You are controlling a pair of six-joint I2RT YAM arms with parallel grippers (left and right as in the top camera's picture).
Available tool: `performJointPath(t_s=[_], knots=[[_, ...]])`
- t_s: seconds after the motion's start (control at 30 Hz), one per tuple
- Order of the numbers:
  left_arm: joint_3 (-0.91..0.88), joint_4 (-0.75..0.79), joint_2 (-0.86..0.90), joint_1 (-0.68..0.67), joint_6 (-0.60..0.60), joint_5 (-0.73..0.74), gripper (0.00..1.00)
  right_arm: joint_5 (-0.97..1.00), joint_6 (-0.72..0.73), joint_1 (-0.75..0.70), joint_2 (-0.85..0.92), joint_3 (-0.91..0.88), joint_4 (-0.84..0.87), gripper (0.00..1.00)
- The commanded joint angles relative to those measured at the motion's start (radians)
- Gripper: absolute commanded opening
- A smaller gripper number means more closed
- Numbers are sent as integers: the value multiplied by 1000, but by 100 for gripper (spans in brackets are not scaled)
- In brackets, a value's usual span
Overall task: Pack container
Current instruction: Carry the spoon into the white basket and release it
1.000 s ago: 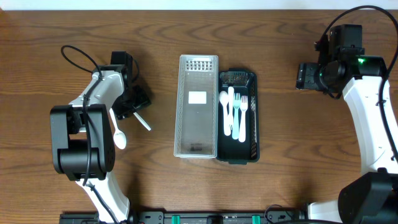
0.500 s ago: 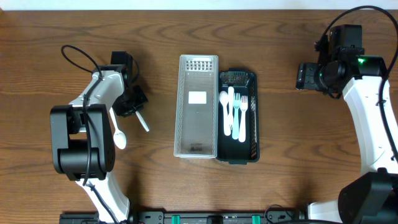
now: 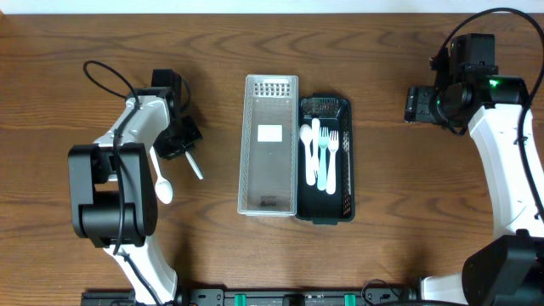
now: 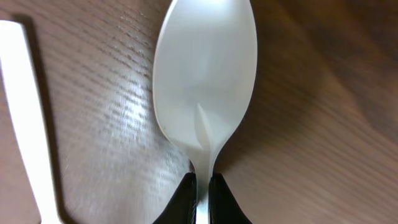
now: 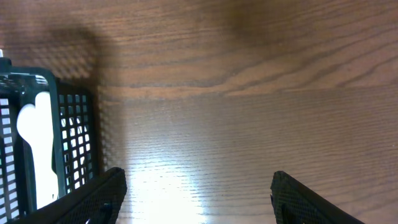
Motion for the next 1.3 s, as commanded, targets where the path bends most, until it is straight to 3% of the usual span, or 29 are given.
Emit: performJointPath(t_s=[0.0, 0.33, 0.53, 0.73, 0.77, 0.83, 0.97, 1.07, 1.17, 1.27], knots=[[73, -37, -128, -45, 45, -19, 6, -8, -13, -2, 6, -6, 0, 78], [124, -84, -398, -323, 81, -24, 6, -8, -13, -2, 6, -6, 11, 78], [107, -87, -348, -505, 86, -24, 6, -8, -13, -2, 6, -6, 11, 78], [107, -87, -229, -571, 85, -26, 6, -8, -13, -2, 6, -6, 8, 78], [107, -87, -216, -574, 85, -26, 9, -8, -13, -2, 6, -6, 7, 78], [107, -89, -201, -574, 85, -26, 26, -8, -13, -2, 6, -6, 7, 78], [115, -88, -219, -572, 118, -26, 44, -8, -13, -2, 6, -6, 7, 78], [132, -104, -262, -572, 160, -51, 47, -8, -13, -2, 6, -6, 8, 78], [143, -169, -350, -564, 160, -199, 57, -8, -13, -2, 6, -6, 7, 78], [143, -244, -451, -512, 150, -256, 59, -8, -13, -2, 6, -6, 8, 78]])
